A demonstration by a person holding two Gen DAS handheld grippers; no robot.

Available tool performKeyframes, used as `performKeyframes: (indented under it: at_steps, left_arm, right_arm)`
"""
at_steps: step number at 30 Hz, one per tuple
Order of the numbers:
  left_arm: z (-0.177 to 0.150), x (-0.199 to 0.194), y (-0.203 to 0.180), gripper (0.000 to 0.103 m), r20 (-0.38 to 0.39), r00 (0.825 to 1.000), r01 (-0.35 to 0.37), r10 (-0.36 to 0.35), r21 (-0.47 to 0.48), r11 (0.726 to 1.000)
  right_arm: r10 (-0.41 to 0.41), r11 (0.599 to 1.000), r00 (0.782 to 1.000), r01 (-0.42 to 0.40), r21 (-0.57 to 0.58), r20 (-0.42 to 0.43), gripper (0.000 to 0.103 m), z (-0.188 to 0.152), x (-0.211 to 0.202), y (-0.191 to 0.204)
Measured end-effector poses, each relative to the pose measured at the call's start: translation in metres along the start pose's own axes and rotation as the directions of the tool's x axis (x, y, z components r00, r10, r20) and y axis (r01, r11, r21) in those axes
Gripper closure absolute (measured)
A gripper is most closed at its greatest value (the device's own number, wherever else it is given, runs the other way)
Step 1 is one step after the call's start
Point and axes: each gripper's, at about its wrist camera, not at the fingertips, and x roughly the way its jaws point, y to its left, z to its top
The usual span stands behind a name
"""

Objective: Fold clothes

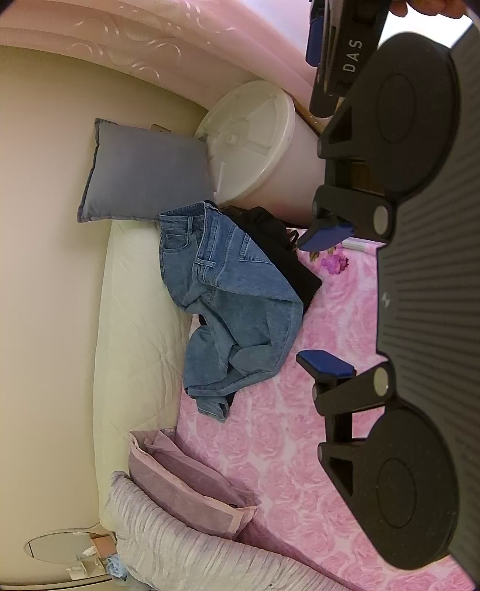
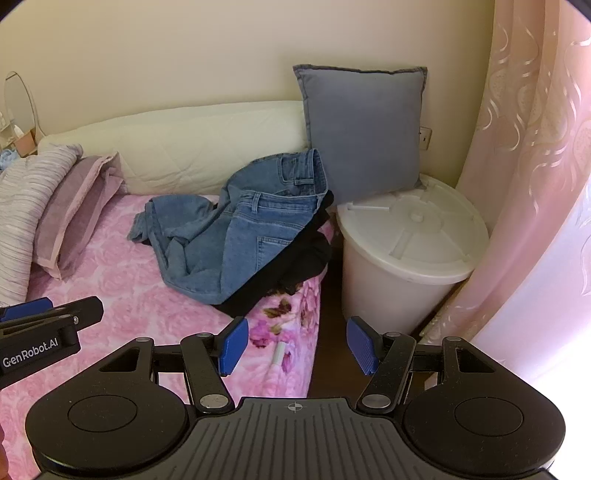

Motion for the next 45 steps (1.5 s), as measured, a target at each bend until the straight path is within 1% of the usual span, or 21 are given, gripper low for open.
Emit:
performKeyframes:
  at_steps: [9,16,45]
  left_arm:
    - [-0.007,-0.003,0.013,0.047,-0.002,1.0,0.003,-0.003,-0.024,1.0]
    - [-0.012,-0.005,0.024,0.046,-0.003,1.0,0.004,-0.005,-0.042,0.999]
    - [-0.019,-0.005,0.035,0.044,-0.009,1.0,-0.018,0.018,-0.064,0.998]
  right_arm:
    - [0.0,1.0,1.0,0.0,-0.006,0.011,0.04,0.0,-0.004,0.002]
    - [-0.001,1.0,1.0,0.002,-0.02,0.013,0.04,0.002,0.0,0.014]
    - [0.008,0.999,1.0,-0.008,-0.047,0.015,0.04,0.005,0.003,0.027]
